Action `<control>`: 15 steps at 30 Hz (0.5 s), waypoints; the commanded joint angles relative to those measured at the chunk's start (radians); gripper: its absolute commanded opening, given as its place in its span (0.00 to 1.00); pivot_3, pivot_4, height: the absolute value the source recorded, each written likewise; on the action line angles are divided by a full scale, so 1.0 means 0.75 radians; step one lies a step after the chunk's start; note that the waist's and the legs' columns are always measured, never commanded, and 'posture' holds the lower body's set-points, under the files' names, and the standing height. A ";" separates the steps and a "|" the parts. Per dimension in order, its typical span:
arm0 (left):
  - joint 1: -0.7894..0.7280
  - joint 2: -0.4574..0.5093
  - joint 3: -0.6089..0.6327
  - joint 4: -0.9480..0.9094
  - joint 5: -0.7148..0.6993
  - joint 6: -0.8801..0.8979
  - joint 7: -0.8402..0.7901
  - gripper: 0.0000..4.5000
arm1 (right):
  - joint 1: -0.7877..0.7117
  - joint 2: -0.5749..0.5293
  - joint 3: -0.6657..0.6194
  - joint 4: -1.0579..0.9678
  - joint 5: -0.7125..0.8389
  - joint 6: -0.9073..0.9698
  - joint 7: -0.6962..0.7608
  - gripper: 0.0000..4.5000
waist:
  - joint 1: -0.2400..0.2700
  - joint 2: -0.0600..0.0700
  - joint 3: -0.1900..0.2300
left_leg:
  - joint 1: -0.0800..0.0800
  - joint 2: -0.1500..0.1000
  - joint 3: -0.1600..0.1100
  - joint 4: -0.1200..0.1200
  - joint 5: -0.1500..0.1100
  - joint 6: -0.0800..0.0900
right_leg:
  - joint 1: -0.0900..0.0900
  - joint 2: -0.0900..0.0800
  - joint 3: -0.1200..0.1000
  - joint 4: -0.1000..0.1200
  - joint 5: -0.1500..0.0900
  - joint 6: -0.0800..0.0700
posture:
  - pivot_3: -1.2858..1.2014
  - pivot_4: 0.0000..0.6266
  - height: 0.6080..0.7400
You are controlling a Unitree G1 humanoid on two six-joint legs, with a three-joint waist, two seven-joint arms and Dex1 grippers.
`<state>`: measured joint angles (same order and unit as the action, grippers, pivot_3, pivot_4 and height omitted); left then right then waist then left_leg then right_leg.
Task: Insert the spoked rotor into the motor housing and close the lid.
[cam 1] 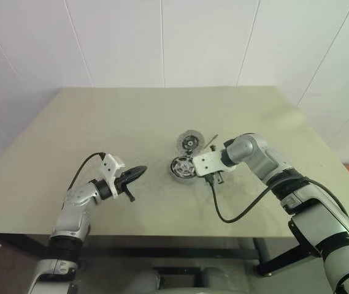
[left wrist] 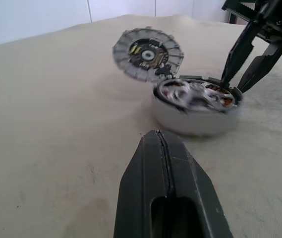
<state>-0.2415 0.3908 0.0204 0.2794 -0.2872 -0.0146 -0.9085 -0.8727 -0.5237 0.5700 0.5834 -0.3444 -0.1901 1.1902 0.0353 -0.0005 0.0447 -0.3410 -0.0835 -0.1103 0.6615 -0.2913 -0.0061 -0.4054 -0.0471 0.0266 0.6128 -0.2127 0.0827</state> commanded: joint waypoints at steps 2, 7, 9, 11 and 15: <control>-0.022 0.005 0.008 -0.025 -0.003 -0.014 0.007 0.00 | -0.027 0.005 -0.049 -0.001 0.009 0.016 -0.017 0.02 | 0.001 0.000 0.000 | 0.000 0.000 0.000 0.000 0.000 0.000 | 0.000 0.000 0.000 0.000 0.000 0.000 | 0.52 0.00 1.00; -0.023 0.001 0.004 -0.016 0.002 -0.017 0.011 0.00 | 0.007 0.023 -0.071 -0.082 0.052 0.054 -0.009 0.02 | 0.002 0.001 0.000 | -0.001 0.000 0.000 0.000 0.000 0.000 | -0.001 0.000 0.000 0.000 0.000 -0.001 | 0.52 0.00 1.00; -0.021 0.000 0.002 -0.016 0.004 -0.017 0.013 0.00 | 0.025 0.011 -0.072 -0.126 0.060 0.066 0.016 0.02 | 0.002 0.001 0.001 | -0.002 0.000 0.000 -0.001 0.000 0.000 | -0.002 0.000 0.000 0.000 0.000 -0.001 | 0.52 0.00 1.00; -0.021 0.001 0.000 -0.017 0.005 -0.015 0.014 0.00 | 0.048 -0.004 -0.079 -0.188 0.079 0.095 0.063 0.02 | 0.003 0.001 0.001 | -0.003 -0.001 0.000 -0.002 0.000 0.000 | -0.004 0.000 0.000 -0.001 0.000 -0.001 | 0.52 0.00 1.00; -0.025 -0.001 -0.004 -0.004 0.010 -0.020 0.014 0.00 | 0.091 -0.023 -0.107 -0.371 0.161 0.279 0.194 0.02 | 0.003 0.001 0.001 | -0.003 0.000 0.000 -0.005 0.000 0.000 | -0.005 0.000 0.000 -0.001 -0.001 -0.002 | 0.52 0.00 1.00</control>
<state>-0.2418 0.3902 0.0155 0.2847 -0.2828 -0.0145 -0.9017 -0.7877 -0.5356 0.5327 0.3918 -0.2738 -0.0283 1.2994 0.0378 0.0003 0.0453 -0.3435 -0.0836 -0.1106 0.6572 -0.2912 -0.0062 -0.4094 -0.0475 0.0265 0.6119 -0.2133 0.0811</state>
